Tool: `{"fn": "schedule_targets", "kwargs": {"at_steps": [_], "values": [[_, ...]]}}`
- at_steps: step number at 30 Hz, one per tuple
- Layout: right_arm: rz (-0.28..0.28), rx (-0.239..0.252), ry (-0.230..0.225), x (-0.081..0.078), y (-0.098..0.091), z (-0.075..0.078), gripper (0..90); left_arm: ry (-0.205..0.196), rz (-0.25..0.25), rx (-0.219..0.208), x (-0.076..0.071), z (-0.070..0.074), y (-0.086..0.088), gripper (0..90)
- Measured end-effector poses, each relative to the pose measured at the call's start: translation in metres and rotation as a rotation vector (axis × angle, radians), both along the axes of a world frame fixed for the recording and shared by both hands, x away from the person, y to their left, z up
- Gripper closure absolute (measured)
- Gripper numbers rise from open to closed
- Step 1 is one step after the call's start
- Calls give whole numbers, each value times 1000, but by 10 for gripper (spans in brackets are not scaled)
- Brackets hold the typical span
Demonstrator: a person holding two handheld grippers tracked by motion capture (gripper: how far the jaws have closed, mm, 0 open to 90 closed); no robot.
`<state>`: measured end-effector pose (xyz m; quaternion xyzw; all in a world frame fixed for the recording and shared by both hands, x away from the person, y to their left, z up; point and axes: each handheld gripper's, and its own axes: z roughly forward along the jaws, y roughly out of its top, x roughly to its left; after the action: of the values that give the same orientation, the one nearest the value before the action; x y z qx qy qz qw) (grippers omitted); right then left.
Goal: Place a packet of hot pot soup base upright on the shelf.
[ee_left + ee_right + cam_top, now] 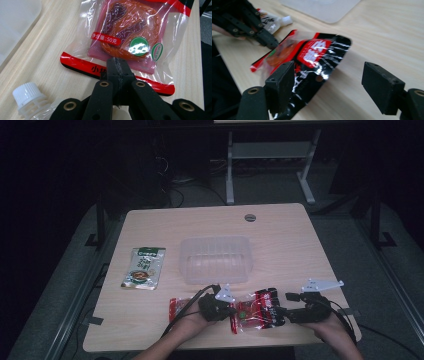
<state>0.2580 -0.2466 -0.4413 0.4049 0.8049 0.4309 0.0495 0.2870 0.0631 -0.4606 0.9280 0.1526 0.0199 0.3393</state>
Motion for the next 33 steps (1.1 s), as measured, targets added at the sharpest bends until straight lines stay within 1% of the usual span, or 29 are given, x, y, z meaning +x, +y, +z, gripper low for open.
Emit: {"fn": "schedule_targets", "kwargs": {"at_steps": [1,3,7,8,13,15,16,18,20,22,25,26,27,29,31,33], "values": [[5,1,15,1,2,-1,257,3,2,-1,0,0,0,897],[14,-1,29,1,3,-3,257,6,5,-4,0,0,0,897],[33,22,56,4,3,-8,257,3,8,-5,-1,0,0,898],[34,25,70,5,4,-9,256,4,10,-6,-1,0,0,898],[64,25,108,7,9,-15,257,8,11,-7,0,-1,1,898],[72,39,123,9,11,-16,257,8,11,-7,0,-1,1,898],[81,50,135,11,13,-18,257,13,18,-15,0,-1,0,898],[95,67,169,14,15,-20,257,14,18,-15,0,-1,1,898],[113,78,194,15,16,-21,281,14,19,-16,0,-1,1,898],[128,72,184,14,18,-20,316,13,19,-16,0,-1,1,898],[140,69,159,12,18,-16,409,13,18,-15,0,-1,1,898],[140,69,159,12,18,-16,409,14,17,-16,0,-1,1,898],[136,71,135,11,16,-14,513,13,17,-15,0,-1,1,898],[138,76,115,11,15,-12,571,13,18,-16,0,-1,1,898],[145,87,108,11,15,-10,608,13,19,-16,0,-1,1,898],[163,87,98,10,17,-9,653,17,25,-22,0,-1,1,898]]}}
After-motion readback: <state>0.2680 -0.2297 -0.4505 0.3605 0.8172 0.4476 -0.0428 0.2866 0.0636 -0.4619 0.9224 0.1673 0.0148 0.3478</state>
